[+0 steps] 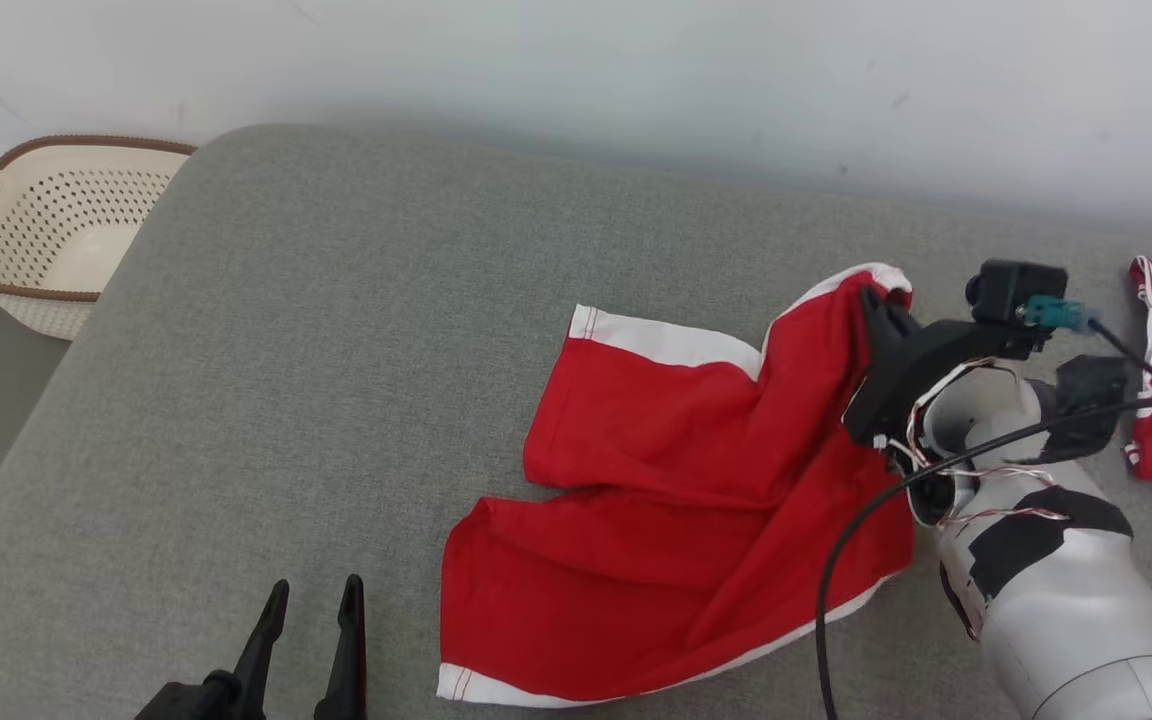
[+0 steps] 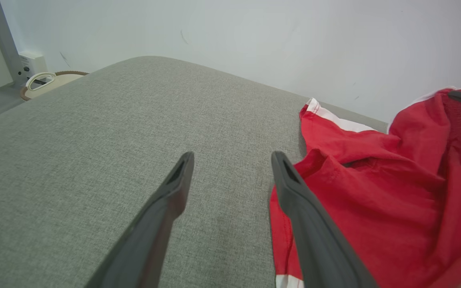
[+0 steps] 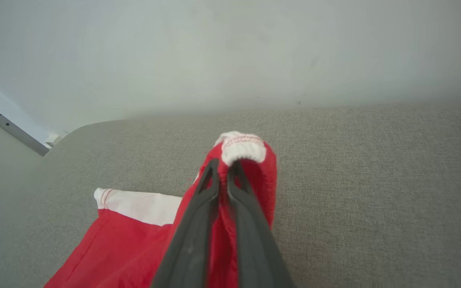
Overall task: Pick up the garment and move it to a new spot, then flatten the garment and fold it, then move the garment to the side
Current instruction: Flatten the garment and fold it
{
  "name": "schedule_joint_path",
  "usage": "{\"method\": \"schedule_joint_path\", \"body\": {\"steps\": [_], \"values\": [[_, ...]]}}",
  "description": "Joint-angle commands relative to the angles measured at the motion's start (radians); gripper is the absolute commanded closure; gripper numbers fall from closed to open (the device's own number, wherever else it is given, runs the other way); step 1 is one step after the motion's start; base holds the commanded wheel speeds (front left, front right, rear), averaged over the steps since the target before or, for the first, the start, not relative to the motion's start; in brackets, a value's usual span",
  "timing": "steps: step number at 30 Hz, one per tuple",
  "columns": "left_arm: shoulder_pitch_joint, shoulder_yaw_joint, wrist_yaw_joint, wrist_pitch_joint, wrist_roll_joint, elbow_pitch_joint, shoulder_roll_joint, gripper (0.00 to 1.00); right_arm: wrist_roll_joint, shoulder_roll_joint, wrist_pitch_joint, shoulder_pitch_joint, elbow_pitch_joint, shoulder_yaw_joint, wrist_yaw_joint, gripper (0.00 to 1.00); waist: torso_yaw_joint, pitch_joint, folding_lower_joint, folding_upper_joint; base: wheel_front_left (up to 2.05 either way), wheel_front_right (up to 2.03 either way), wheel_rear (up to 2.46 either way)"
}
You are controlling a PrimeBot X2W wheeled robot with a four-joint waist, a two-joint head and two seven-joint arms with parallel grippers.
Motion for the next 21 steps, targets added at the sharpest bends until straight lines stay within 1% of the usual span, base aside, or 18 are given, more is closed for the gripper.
{"method": "schedule_joint_path", "body": {"steps": [1,4,7,10,15,21], "values": [[-0.013,0.001,-0.007,-0.004,0.004,0.008,-0.003,0.00,-0.020,-0.004,-0.016,-0.015,0.026,0.019,0.001,0.00,0.007,-0.003,-0.0001,-0.0001,0.00,0.00,0.00],[-0.008,0.008,-0.010,-0.004,0.009,0.016,-0.006,0.00,-0.012,0.000,-0.043,-0.012,0.071,0.041,0.001,0.00,0.005,-0.012,-0.0001,-0.0001,0.00,0.00,0.00],[0.006,0.018,-0.016,-0.004,0.014,0.022,-0.009,0.00,-0.001,-0.006,-0.040,0.005,0.109,0.065,0.001,0.00,-0.004,-0.026,-0.0001,-0.0001,0.00,0.00,0.00],[0.017,0.022,-0.017,-0.004,0.020,0.022,-0.012,0.00,0.016,-0.010,-0.042,0.024,0.119,0.091,0.001,0.00,-0.015,-0.044,-0.0001,-0.0001,0.00,0.00,0.00],[0.037,0.026,-0.023,-0.004,0.028,0.024,-0.016,0.00,0.072,-0.026,-0.045,0.088,0.087,0.136,0.001,0.00,-0.037,-0.074,-0.0001,-0.0001,0.00,0.00,0.00],[0.057,0.029,-0.024,-0.004,0.033,0.023,-0.016,0.00,0.137,-0.058,-0.103,0.167,0.002,0.162,0.001,0.00,-0.057,-0.111,-0.0001,-0.0001,0.00,0.00,0.00]]}}
